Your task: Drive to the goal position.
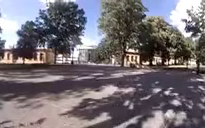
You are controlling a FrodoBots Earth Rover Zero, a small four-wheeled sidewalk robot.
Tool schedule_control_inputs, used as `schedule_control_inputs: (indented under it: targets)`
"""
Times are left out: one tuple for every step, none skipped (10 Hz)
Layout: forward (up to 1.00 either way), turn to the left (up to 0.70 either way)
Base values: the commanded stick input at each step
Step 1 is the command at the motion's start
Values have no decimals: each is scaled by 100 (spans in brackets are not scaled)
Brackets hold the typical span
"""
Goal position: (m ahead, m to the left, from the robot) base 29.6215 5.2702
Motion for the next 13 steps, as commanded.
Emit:
schedule_control_inputs:
  targets:
    - [100,0]
    - [100,29]
    - [100,40]
    - [100,40]
    - [100,26]
    - [100,1]
    - [100,0]
    - [100,0]
    - [100,0]
    - [100,0]
    - [100,0]
    - [100,0]
    - [100,0]
